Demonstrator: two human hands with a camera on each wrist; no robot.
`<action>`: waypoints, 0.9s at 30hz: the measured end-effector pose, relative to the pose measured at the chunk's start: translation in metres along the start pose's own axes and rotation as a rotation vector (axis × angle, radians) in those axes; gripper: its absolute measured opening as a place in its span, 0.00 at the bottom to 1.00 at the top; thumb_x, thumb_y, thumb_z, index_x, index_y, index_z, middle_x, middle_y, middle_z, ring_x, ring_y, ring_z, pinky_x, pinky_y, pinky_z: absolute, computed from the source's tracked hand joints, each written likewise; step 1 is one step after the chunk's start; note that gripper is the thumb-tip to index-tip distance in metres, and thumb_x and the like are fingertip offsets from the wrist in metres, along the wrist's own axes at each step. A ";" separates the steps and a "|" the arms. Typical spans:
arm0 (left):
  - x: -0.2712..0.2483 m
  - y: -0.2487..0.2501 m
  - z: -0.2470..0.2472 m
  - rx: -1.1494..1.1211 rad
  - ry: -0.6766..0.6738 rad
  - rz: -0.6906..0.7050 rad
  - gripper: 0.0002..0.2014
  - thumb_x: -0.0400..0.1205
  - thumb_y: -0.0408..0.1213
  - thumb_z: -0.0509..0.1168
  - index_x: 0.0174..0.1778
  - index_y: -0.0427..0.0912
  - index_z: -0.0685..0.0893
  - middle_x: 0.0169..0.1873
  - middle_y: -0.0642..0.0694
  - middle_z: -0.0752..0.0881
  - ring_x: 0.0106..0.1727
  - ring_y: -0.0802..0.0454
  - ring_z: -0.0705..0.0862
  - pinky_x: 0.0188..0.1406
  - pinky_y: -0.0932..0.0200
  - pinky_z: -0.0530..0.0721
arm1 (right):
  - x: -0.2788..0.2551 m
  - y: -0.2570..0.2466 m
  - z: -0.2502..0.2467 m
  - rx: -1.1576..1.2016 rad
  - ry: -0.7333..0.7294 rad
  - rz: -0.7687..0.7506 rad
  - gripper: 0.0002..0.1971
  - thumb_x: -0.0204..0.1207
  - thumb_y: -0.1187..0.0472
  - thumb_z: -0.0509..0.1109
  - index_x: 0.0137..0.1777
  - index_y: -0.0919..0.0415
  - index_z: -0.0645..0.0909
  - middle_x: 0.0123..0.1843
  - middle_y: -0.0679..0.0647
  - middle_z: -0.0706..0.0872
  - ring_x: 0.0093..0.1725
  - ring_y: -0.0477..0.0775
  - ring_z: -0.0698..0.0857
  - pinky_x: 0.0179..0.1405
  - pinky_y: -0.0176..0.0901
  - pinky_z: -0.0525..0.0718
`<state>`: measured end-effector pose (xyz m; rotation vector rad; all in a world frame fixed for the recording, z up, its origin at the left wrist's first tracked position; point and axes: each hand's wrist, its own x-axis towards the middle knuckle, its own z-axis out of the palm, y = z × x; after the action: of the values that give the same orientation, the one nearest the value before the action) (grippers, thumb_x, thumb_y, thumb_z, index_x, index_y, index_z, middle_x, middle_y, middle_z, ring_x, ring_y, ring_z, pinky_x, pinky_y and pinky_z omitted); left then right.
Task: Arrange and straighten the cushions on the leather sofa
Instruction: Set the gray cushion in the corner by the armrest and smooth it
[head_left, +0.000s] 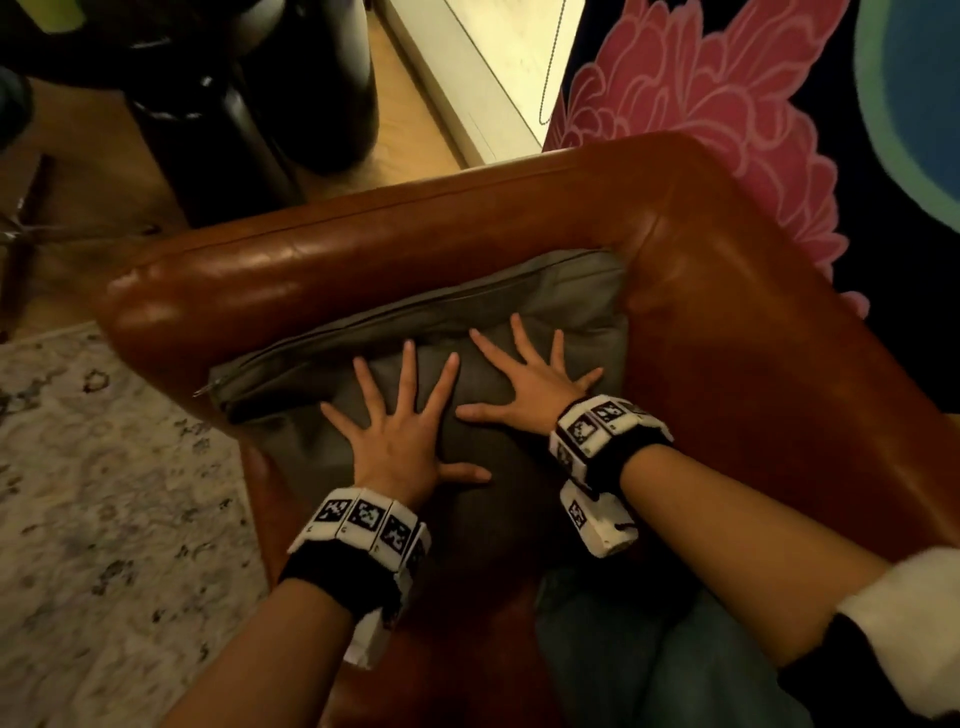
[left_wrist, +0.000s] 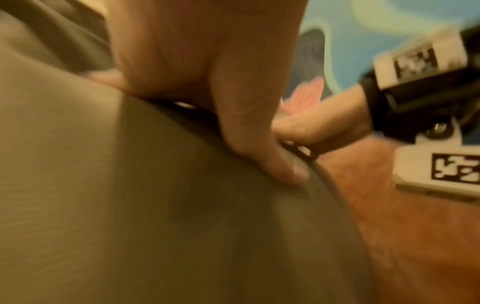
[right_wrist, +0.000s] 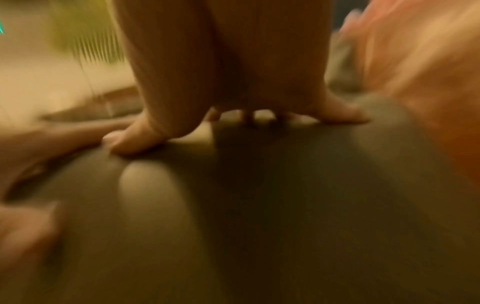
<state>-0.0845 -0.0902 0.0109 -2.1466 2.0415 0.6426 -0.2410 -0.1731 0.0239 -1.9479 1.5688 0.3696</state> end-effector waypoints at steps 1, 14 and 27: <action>-0.012 -0.003 -0.005 -0.072 0.125 0.020 0.50 0.68 0.78 0.53 0.82 0.66 0.38 0.81 0.52 0.28 0.81 0.26 0.31 0.69 0.15 0.46 | -0.009 0.006 -0.009 0.066 0.117 -0.020 0.40 0.66 0.22 0.63 0.80 0.24 0.57 0.89 0.44 0.46 0.87 0.67 0.45 0.74 0.85 0.46; -0.046 -0.089 -0.014 -0.792 0.471 -0.876 0.39 0.78 0.70 0.51 0.69 0.38 0.74 0.73 0.27 0.70 0.75 0.29 0.66 0.73 0.32 0.63 | -0.007 0.083 -0.075 0.989 0.343 0.351 0.20 0.74 0.38 0.72 0.38 0.56 0.83 0.44 0.56 0.87 0.45 0.56 0.85 0.48 0.51 0.84; -0.078 -0.106 -0.026 -1.296 0.633 -0.745 0.39 0.62 0.71 0.72 0.55 0.41 0.85 0.53 0.44 0.88 0.55 0.45 0.86 0.61 0.46 0.83 | -0.051 0.104 -0.048 1.236 0.415 0.287 0.30 0.64 0.48 0.83 0.60 0.68 0.85 0.54 0.61 0.91 0.52 0.60 0.89 0.60 0.58 0.86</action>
<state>0.0244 -0.0180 0.0419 -3.8408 0.5761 1.5159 -0.3609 -0.1740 0.0609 -0.8418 1.6755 -0.7912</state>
